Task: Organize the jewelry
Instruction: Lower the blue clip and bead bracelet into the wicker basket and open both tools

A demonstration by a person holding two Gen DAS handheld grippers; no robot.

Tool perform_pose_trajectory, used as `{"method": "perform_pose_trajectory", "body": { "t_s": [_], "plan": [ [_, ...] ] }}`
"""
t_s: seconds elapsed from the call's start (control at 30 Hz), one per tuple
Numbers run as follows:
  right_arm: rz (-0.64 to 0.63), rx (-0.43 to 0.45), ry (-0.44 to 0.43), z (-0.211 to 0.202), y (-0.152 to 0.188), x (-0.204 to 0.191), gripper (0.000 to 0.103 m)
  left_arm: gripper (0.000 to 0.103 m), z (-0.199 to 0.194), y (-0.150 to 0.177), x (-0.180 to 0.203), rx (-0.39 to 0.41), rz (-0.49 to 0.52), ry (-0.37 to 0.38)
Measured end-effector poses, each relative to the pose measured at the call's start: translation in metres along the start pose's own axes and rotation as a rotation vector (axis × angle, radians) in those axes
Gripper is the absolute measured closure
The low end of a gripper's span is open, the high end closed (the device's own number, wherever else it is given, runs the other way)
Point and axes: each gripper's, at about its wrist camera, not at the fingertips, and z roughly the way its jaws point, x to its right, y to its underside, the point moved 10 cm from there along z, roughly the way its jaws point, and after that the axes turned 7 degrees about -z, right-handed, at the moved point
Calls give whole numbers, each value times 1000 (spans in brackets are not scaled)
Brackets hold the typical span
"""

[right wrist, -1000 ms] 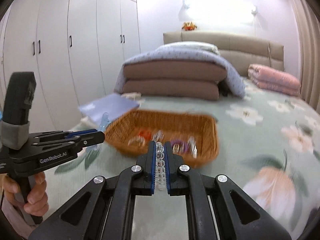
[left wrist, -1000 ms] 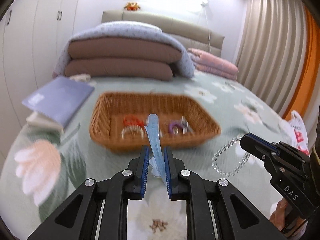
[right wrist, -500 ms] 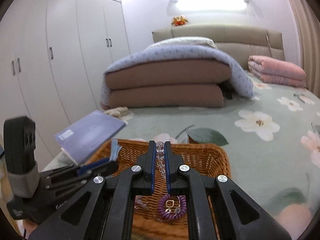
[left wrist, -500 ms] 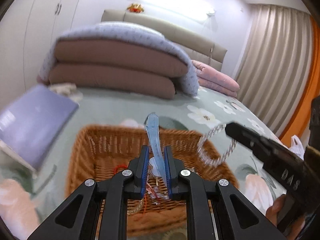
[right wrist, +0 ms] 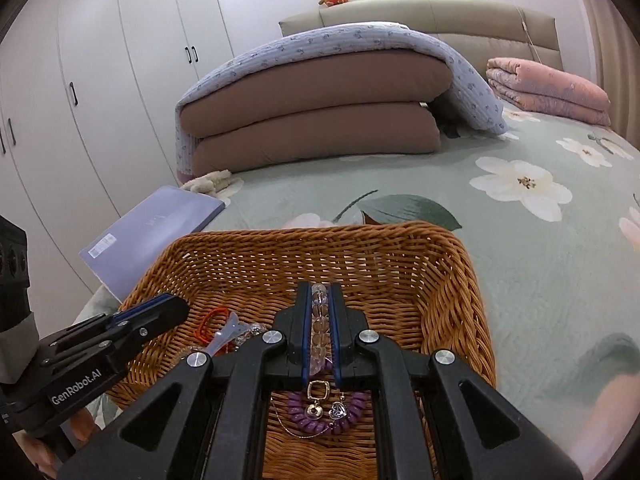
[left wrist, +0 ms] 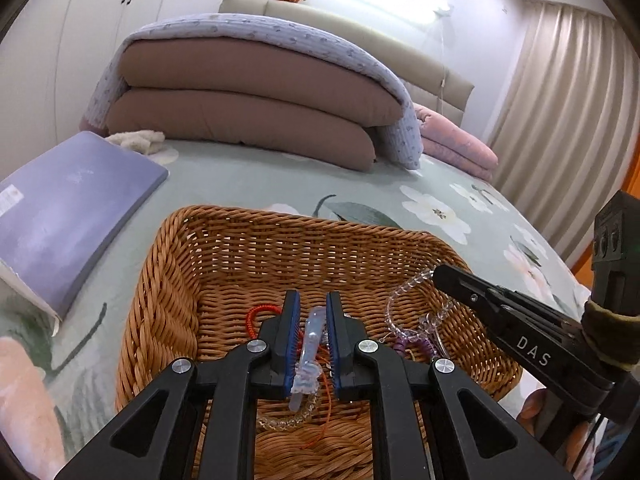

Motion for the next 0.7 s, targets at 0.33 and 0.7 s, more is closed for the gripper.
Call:
{"method": "perform_pose_trajectory", "body": {
  "t_s": [0.33,0.7],
  "plan": [
    [68,-19,-3,3,5,19,80,88,1,1,-3,-16,-30,28],
    [47,46,42,-14,-1,19,68,58,-16,0,9,36,-7,74]
  ]
}}
